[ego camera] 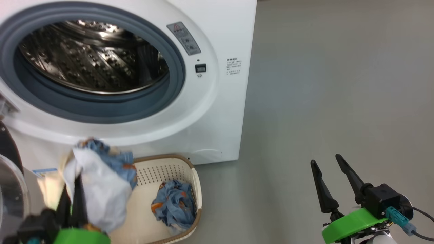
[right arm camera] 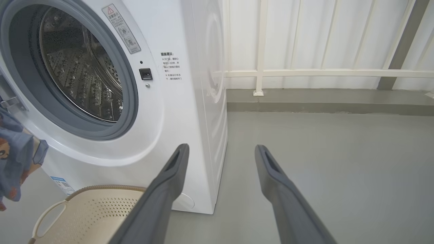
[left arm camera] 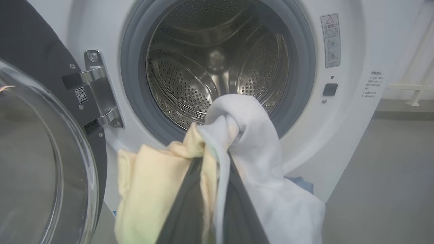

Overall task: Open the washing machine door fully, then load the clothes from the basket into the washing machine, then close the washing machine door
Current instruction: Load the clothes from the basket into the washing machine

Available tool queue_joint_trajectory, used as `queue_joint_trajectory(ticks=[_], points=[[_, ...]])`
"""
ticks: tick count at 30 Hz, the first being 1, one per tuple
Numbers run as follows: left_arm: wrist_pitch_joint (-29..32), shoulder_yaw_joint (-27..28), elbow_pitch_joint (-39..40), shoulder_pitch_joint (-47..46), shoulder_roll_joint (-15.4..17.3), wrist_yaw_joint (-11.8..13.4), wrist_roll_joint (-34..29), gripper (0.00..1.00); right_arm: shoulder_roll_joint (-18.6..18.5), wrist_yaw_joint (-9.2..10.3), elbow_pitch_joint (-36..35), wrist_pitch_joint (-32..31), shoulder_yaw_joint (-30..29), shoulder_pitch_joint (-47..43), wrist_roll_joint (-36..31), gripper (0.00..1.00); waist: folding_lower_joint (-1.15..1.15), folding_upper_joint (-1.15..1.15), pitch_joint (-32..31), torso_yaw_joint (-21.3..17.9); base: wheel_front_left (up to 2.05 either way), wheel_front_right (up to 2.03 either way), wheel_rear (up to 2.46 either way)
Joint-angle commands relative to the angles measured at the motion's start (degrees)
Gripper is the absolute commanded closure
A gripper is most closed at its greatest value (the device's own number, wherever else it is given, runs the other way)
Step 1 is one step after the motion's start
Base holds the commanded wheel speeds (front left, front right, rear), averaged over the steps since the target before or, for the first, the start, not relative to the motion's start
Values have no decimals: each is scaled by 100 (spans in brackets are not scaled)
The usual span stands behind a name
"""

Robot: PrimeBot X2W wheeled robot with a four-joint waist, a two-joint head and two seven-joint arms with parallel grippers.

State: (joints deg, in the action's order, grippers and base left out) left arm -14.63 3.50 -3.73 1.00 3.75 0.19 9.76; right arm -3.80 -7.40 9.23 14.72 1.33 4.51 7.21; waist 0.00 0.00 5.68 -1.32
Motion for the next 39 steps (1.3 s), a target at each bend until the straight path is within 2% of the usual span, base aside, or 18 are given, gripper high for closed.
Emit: queue_joint_trajectory(ticks=[1, 14, 20, 24, 35, 39], points=[[-37, 208, 78, -474, 67, -44, -82, 100, -3, -9, -163, 28, 151, 145, 15, 0, 0, 0, 249, -35, 0, 0, 0], [-37, 448, -650, -2258, 543, -359, -96, 100, 49, -9, -185, 28, 277, 555, 24, 0, 0, 0, 960, -460, 0, 0, 0], [-37, 469, -1251, -3231, 923, -490, -97, 100, 67, -9, -274, 28, 249, 638, 3, 0, 0, 0, 1393, -604, 0, 0, 0], [-32, 357, -1844, -4027, 1221, -564, -155, 100, 78, -9, -335, 28, 273, 760, 16, 0, 0, 0, 1805, -691, 0, 0, 0], [97, -31, -3179, -5818, 1494, -666, -196, 100, 90, -9, -406, 28, 466, 1013, 121, 0, 0, 0, 2836, -801, 0, 0, 0], [86, -112, -3481, -6424, 1639, -628, -294, 100, 91, -9, -405, 28, 628, 1046, 280, 0, 0, 0, 3186, -889, 0, 0, 0]])
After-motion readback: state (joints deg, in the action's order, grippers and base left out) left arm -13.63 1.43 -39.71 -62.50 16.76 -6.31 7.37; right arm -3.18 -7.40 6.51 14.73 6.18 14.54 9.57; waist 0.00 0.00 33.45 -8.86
